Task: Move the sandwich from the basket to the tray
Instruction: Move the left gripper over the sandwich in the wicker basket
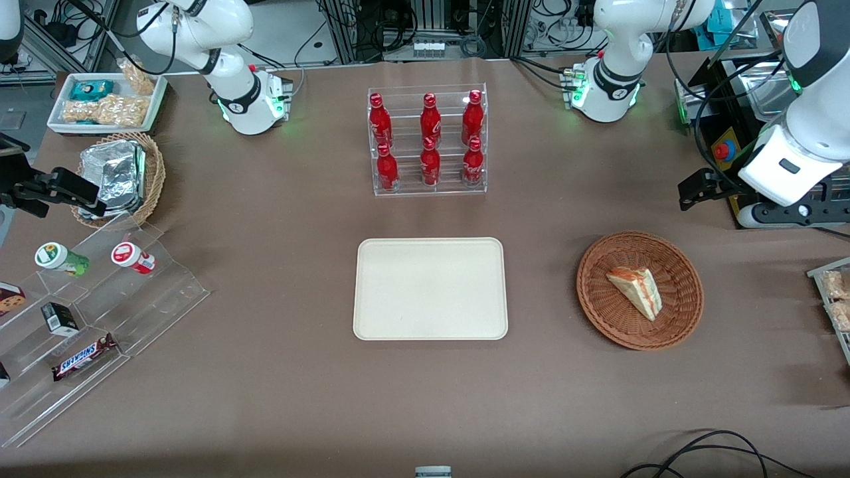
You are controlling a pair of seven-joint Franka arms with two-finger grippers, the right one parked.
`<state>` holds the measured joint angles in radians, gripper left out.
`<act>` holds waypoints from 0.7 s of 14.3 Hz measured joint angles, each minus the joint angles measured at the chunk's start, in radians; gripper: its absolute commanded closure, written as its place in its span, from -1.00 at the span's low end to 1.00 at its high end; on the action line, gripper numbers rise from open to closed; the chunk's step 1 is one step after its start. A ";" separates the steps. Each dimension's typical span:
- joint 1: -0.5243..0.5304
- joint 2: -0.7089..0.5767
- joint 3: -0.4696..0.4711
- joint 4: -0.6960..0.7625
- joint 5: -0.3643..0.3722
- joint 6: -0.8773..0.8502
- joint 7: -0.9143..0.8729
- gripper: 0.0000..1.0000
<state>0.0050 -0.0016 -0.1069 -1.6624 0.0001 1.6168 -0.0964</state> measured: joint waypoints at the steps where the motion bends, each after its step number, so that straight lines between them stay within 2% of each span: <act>1: 0.000 0.000 0.000 0.001 0.000 -0.001 0.000 -1.00; 10: 0.000 0.006 0.000 -0.006 0.000 -0.050 0.000 -1.00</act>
<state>0.0050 0.0044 -0.1068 -1.6684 0.0001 1.5671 -0.0965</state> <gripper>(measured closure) 0.000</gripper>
